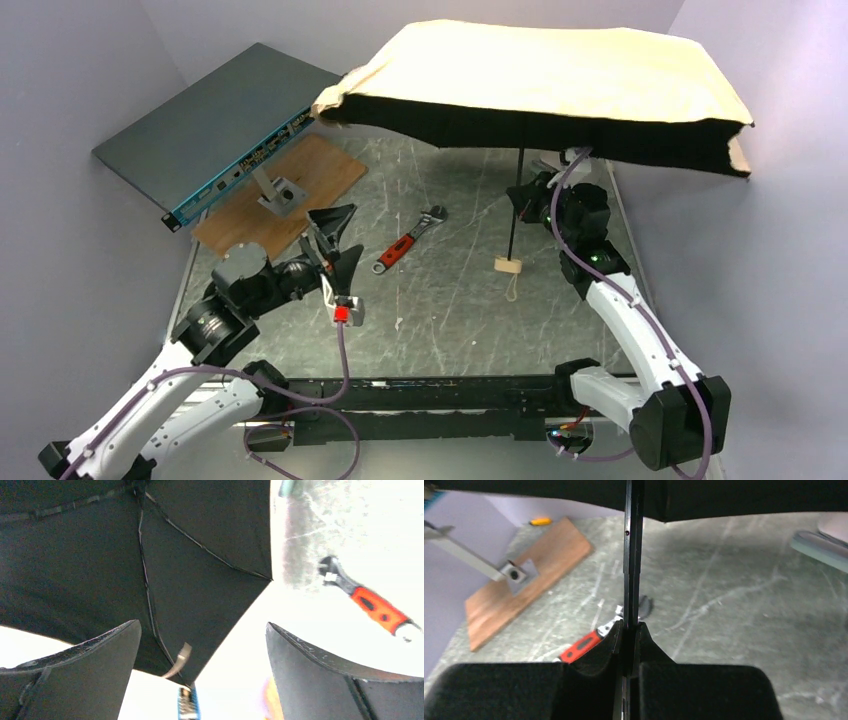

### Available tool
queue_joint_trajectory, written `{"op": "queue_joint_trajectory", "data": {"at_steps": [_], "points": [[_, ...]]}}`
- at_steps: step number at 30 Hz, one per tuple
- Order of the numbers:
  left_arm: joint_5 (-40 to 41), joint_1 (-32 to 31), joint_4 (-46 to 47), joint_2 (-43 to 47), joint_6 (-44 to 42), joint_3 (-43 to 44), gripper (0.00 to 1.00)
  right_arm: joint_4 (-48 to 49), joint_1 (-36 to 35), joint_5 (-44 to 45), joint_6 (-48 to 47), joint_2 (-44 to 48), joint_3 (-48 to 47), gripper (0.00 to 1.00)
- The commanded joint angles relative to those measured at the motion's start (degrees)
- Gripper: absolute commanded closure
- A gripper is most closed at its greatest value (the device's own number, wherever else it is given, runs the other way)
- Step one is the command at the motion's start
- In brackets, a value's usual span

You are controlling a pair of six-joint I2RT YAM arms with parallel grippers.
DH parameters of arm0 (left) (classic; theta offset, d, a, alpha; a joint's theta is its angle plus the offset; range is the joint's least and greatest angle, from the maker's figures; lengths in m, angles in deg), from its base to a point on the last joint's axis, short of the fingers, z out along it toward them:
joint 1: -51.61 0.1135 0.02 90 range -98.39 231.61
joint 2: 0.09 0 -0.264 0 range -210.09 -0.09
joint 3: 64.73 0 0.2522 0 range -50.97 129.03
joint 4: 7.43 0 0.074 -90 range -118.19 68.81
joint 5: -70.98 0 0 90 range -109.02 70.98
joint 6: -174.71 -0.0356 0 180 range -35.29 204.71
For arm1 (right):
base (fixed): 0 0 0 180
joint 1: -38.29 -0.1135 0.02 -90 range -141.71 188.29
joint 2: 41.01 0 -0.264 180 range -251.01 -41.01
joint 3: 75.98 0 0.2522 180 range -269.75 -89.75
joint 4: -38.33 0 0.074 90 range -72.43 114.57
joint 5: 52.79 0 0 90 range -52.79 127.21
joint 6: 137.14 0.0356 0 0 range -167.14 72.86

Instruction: Open the umbrella

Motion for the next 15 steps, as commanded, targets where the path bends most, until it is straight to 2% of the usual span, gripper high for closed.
{"op": "queue_joint_trajectory", "data": {"at_steps": [1,4,5,6,8,10,15], "points": [[4.45,-0.16,-8.77,3.80,19.92,0.38,0.00,9.77,2.33,-1.38,-6.83,0.02,2.57,1.00],[5.89,0.74,-11.37,4.96,29.04,1.24,0.00,7.65,3.17,-5.58,-9.58,-3.69,2.86,0.89],[5.22,1.53,-12.77,5.50,31.71,1.70,0.00,7.13,3.26,-6.03,-9.81,-4.16,3.08,0.80],[4.82,2.41,-14.21,5.96,34.49,2.28,0.00,6.76,3.35,-6.41,-9.76,-4.15,3.30,0.64],[4.40,3.92,-18.30,6.19,39.02,3.86,0.00,4.46,3.40,-7.77,-10.55,-3.07,3.04,0.39],[5.46,5.51,-20.56,6.90,43.95,4.40,0.00,1.18,3.35,-8.06,-11.41,-1.31,2.88,0.20],[4.23,13.78,-21.34,9.47,52.64,2.49,0.00,-13.13,3.42,-9.65,-17.08,3.73,1.55,0.07]]}}
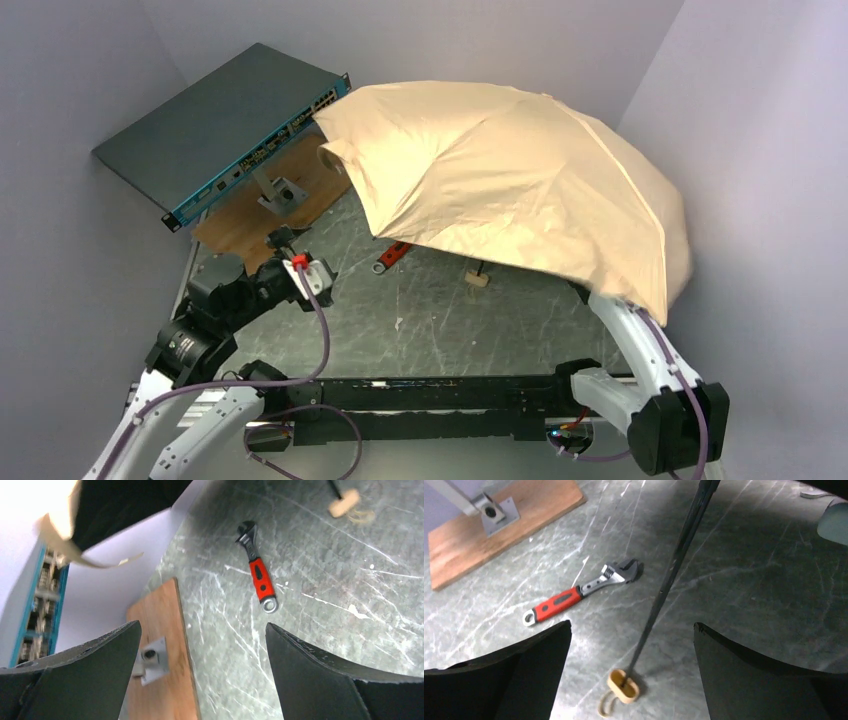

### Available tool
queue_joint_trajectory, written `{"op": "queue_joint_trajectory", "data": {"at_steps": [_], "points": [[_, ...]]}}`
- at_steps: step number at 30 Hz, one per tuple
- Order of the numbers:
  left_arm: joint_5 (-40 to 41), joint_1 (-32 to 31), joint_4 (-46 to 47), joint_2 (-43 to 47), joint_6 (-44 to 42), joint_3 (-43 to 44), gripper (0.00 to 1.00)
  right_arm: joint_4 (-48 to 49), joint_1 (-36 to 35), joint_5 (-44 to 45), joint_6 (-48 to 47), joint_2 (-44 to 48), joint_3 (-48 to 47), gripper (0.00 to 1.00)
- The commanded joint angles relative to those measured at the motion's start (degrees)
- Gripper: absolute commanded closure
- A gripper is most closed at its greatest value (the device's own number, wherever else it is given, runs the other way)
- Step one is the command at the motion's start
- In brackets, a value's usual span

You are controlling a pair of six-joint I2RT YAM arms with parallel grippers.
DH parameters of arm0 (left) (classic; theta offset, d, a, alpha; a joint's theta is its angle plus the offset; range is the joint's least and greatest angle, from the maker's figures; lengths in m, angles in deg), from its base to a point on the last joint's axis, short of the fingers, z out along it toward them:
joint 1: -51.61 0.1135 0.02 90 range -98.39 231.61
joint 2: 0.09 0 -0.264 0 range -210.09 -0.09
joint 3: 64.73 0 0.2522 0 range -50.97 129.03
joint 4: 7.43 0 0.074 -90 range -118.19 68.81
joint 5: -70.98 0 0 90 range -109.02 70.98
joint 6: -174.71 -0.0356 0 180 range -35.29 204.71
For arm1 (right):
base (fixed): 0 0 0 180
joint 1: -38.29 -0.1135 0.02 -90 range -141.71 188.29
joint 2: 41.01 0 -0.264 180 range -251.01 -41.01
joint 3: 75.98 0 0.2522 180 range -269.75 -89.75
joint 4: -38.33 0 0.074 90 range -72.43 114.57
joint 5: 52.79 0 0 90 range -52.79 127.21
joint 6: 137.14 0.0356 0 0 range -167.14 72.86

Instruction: Open the umbrella

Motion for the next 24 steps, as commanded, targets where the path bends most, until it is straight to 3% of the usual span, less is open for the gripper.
{"op": "queue_joint_trajectory", "data": {"at_steps": [1,6,12,19,24], "points": [[-0.64,7.02,-2.09,2.32,13.09,0.34,0.00,-13.05,0.24,-3.40,-7.96,5.10,-2.78,0.02],[0.34,14.67,-5.30,4.37,15.92,-1.40,0.00,-28.63,0.11,-3.56,-23.05,8.33,-5.25,0.00],[5.14,15.53,-14.52,2.62,11.17,-0.11,0.00,-43.62,0.10,-0.64,-41.65,9.67,-3.92,0.00],[7.31,17.36,-24.48,-1.13,7.01,1.45,0.00,-53.04,0.08,2.27,-52.06,17.69,1.45,0.00],[18.78,22.21,-24.41,0.26,11.70,-0.19,0.00,-57.46,0.12,5.53,-57.53,25.91,4.73,0.00]]}}
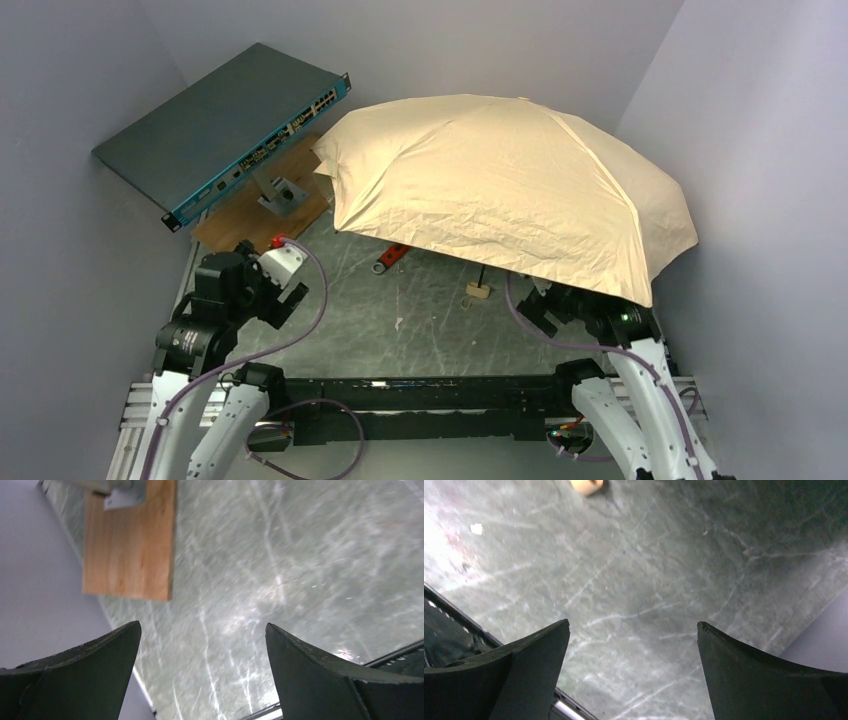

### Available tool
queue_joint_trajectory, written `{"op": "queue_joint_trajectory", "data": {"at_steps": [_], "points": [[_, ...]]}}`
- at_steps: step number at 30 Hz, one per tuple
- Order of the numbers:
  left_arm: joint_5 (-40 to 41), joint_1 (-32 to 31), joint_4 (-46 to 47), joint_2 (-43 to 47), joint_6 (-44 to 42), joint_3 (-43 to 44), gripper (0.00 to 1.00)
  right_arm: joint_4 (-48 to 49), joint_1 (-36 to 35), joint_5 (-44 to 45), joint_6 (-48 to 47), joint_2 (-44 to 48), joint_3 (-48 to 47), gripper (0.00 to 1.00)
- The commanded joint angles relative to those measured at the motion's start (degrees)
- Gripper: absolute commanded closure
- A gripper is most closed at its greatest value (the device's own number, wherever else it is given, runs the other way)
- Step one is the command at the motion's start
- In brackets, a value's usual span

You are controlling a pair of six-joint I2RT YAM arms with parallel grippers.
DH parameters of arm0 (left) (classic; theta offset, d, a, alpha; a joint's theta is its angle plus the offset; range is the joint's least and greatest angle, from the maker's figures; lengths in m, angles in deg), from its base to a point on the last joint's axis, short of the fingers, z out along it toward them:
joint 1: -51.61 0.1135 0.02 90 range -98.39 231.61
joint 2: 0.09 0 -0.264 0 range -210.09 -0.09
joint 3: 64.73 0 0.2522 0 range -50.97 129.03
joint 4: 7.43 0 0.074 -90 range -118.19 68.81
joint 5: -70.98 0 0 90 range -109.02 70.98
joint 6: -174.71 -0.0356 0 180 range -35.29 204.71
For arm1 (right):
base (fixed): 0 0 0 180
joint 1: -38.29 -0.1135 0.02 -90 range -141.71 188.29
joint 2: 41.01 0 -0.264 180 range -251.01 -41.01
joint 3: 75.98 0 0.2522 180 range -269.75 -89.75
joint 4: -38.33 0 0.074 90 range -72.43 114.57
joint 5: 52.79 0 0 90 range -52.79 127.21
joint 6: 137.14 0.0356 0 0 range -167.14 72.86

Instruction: Open the umbrella

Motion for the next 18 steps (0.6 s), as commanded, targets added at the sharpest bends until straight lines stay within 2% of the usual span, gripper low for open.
{"op": "queue_joint_trajectory", "data": {"at_steps": [1,5,11,18], "points": [[11.49,4.21,-1.83,1.83,2.84,0.11,0.00,-6.41,0.15,3.98,-8.91,6.93,2.05,0.00],[18.67,6.32,-2.37,4.94,1.08,-2.78,0.00,-8.99,0.13,8.08,-12.30,13.36,3.84,0.00],[27.91,6.50,-0.24,15.84,-3.99,-12.94,0.00,-9.94,0.18,12.18,-13.84,22.76,4.78,0.00],[35.02,6.50,2.36,20.43,-2.75,-15.09,0.00,-6.17,0.13,14.65,-15.64,27.50,6.76,0.00]]}}
